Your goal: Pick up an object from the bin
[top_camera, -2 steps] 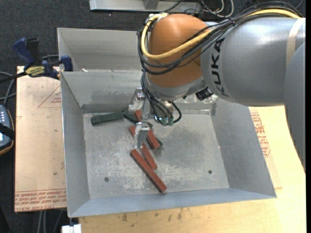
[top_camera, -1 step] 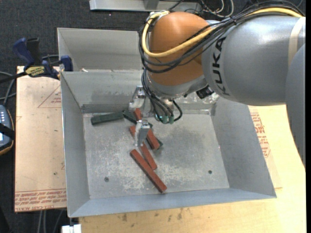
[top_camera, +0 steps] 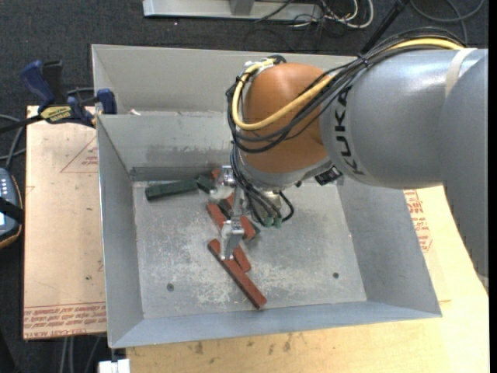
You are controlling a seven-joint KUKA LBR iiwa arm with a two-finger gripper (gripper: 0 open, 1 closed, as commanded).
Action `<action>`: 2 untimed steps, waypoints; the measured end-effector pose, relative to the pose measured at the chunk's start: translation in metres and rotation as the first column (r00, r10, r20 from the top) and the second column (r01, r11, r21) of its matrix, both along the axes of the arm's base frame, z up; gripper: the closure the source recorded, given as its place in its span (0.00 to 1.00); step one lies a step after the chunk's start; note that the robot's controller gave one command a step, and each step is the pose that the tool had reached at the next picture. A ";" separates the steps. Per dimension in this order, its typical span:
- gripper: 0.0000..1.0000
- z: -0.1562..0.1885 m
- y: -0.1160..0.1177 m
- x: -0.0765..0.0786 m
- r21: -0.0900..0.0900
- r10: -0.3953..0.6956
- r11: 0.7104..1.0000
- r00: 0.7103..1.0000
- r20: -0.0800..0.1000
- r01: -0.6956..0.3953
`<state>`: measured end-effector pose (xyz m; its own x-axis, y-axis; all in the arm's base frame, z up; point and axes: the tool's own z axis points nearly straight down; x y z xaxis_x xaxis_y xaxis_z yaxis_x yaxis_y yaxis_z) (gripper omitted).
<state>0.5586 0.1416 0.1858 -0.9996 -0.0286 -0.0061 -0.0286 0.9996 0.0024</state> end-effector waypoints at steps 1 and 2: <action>0.00 -0.054 -0.003 -0.001 -0.002 0.209 0.978 0.978 -0.004 -0.209; 1.00 -0.101 -0.053 0.044 0.006 0.247 0.969 0.969 0.031 -0.247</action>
Offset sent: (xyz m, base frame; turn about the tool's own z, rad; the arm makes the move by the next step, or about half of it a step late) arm 0.0333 -0.0608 -0.1158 -0.2501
